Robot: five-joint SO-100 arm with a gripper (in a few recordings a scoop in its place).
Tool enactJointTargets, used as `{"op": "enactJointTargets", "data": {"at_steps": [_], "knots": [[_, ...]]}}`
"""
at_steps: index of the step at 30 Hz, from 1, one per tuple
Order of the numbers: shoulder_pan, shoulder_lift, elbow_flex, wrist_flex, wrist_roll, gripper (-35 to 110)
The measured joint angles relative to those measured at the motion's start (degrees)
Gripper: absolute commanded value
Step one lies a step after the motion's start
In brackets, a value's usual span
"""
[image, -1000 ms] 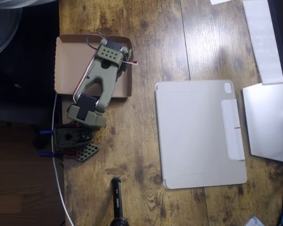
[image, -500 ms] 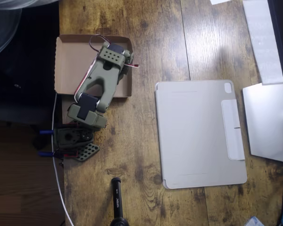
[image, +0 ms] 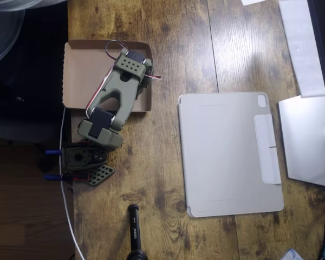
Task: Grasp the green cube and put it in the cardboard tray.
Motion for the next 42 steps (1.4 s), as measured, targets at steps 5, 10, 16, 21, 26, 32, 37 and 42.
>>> {"op": "enactJointTargets", "data": {"at_steps": [5,10,16,21,26,32,37,42], "knots": [[0.00,0.00,0.00,0.18,-0.26,26],[0.00,-0.09,-0.44,0.18,-0.88,25],[1.67,-0.18,-5.19,3.69,-2.90,25],[3.34,-0.18,-10.37,7.38,-5.01,26],[6.59,-0.09,-13.18,10.20,-7.21,25],[11.60,-0.18,-13.27,10.02,-8.35,25],[15.21,0.00,-13.27,9.05,-10.28,25],[19.95,0.00,-13.01,7.56,-12.83,25]]}}
